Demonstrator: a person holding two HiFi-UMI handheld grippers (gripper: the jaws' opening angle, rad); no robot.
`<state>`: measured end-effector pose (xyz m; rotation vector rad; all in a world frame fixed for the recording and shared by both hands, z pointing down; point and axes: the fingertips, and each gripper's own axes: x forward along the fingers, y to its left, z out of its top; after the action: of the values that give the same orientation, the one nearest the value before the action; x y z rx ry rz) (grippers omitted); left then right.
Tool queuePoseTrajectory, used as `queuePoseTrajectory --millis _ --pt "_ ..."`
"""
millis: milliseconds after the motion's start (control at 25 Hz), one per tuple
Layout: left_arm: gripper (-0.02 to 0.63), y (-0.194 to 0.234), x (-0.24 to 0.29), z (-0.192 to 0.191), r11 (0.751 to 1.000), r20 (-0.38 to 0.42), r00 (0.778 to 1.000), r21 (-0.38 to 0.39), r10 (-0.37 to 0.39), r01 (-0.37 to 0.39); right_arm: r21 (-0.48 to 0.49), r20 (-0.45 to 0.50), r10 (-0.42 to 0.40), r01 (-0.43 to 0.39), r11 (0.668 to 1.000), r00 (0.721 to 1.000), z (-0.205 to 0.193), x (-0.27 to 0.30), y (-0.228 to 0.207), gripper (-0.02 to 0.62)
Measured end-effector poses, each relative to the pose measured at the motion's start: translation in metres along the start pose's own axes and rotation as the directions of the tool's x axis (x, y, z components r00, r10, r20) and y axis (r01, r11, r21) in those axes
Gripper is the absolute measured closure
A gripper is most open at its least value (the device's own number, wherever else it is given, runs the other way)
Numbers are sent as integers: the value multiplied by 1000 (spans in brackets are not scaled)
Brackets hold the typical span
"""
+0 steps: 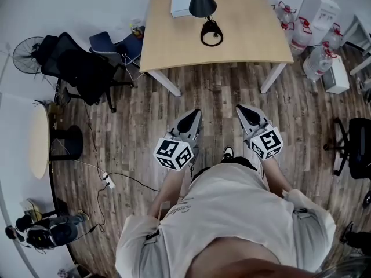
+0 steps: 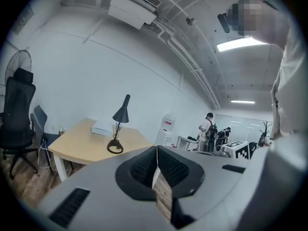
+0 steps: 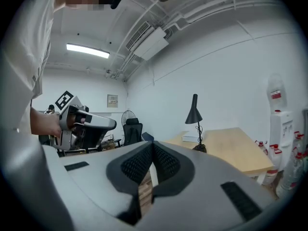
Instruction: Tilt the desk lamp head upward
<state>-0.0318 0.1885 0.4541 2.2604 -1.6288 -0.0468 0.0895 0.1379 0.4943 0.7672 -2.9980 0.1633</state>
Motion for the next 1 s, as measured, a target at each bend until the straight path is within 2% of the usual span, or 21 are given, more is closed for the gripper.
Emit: queuePoseTrajectory --millis 240,400,520,720,880,1000 --pt "589 13 38 -21 998 -63 998 -66 -4 0 -2 -25 51 -51 999 998 -3 31 -30 600" --pt "590 36 45 -13 997 -51 998 -67 36 -39 74 -70 59 -54 996 996 -24 44 -35 600" --pt "589 57 53 -3 999 -44 998 -31 43 -44 74 -90 64 -58 996 994 -29 67 -41 600" --pt "589 86 87 4 998 -82 995 47 -48 51 11 -88 32 -31 999 996 -17 120 -58 600" --pt "589 110 129 35 990 -58 993 95 -101 106 -1 -92 3 -3 1000 996 -2 155 -74 600" --pt "589 134 154 55 983 -55 987 100 -150 155 -43 -103 -26 22 999 994 8 184 -84 600"
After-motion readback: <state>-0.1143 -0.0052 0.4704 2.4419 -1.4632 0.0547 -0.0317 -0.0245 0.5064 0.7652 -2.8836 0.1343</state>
